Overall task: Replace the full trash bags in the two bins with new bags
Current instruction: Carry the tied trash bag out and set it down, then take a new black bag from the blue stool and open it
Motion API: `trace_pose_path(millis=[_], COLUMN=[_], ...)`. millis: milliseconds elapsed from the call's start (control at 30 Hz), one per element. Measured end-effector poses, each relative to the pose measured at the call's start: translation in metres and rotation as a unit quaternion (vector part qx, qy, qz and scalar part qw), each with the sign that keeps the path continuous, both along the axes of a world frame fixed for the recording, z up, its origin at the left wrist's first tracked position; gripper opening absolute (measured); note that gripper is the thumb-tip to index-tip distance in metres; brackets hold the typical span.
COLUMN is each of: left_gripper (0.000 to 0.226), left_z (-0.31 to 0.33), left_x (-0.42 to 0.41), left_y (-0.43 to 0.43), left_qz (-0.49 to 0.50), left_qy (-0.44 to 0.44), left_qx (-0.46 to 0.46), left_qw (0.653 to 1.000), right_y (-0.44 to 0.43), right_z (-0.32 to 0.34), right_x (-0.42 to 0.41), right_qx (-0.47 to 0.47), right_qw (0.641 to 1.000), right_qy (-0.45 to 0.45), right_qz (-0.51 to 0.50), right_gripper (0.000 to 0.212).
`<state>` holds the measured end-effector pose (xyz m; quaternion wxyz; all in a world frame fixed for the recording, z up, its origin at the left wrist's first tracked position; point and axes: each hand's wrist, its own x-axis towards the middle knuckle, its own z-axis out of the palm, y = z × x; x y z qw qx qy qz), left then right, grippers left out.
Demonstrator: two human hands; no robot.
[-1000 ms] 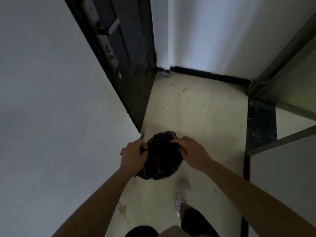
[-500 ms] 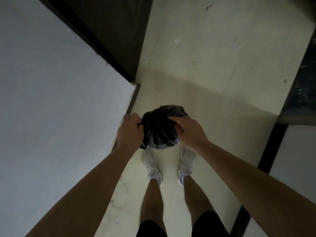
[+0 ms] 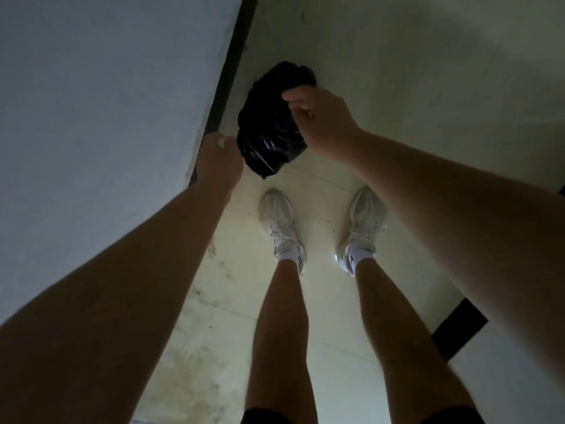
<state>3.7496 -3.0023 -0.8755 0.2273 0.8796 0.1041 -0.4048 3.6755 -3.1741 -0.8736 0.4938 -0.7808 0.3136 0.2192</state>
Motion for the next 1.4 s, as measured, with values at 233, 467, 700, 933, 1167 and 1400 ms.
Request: trace_pose_path(millis=[233,467,700,933,1167,1400], left_gripper=[0.058,0.063,0.065,0.065,0.065,0.067], left_z=[0.070,0.190,0.390,0.524,0.645,0.737], left_x=[-0.002,-0.024,-0.098,-0.169,-0.303,-0.559], left_y=[0.020,-0.017,-0.001,0.134,0.321,0.520], left_qz=[-0.308,-0.293,-0.136,0.064,0.183,0.298], left_qy=[-0.222,-0.308,-0.421,-0.473,-0.569,-0.584], left_qx=[0.048,0.025,0.045,0.137,0.242,0.392], left_qw=[0.924,0.905,0.896,0.868,0.764,0.645], right_y=[-0.022,-0.065,-0.018,0.081,0.275,0.561], right_z=[0.053,0.174,0.366,0.483,0.614,0.706], right_x=[-0.022,-0.026,-0.027,-0.046,-0.079,-0.233], right_qx=[-0.171,-0.274,-0.295,-0.230,-0.145,-0.046], right_qw=[0.980,0.952,0.897,0.830,0.711,0.562], right_qy=[-0.052,-0.125,-0.308,-0.383,-0.579,-0.681], right_qz=[0.086,0.055,0.118,0.334,0.371,0.467], right_gripper=[0.058,0.066,0.070,0.071,0.067,0.071])
